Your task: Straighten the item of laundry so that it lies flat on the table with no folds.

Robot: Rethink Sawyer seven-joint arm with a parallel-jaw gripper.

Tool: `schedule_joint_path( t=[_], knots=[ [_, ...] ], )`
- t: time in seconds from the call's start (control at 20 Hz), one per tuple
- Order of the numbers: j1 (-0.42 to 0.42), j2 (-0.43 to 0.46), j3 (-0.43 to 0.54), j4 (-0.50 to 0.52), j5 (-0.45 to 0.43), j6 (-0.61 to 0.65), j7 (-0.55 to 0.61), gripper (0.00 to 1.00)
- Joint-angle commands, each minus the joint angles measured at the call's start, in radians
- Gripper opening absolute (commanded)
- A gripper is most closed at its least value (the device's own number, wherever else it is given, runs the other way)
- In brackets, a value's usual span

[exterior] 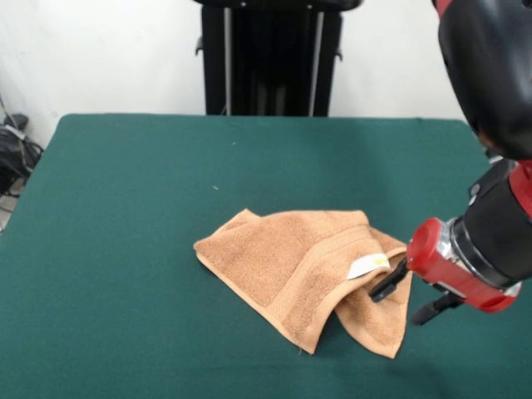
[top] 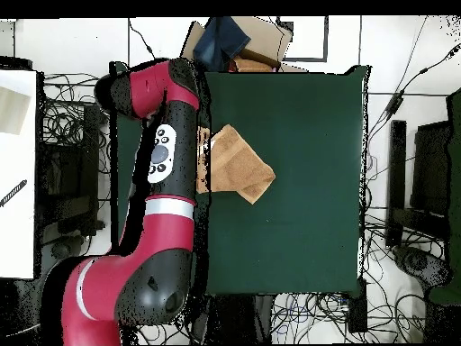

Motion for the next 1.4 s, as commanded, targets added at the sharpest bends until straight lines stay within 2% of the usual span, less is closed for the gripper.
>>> schedule_joint_path(
  t=[0.05,0.35,0.95,1.1,1.4],
  knots=[
    [-0.05,0.086,0.102,0.033,-0.039,-0.05,-0.144,1.0],
    [-0.069,0.118,0.112,0.002,-0.032,-0.066,-0.168,1.0],
    [-0.061,0.113,0.111,0.027,-0.025,-0.081,-0.154,1.0],
    [-0.053,0.089,0.112,0.068,-0.028,-0.094,-0.144,1.0],
    [-0.047,0.078,0.107,0.078,-0.028,-0.078,-0.143,1.0]
  ],
)
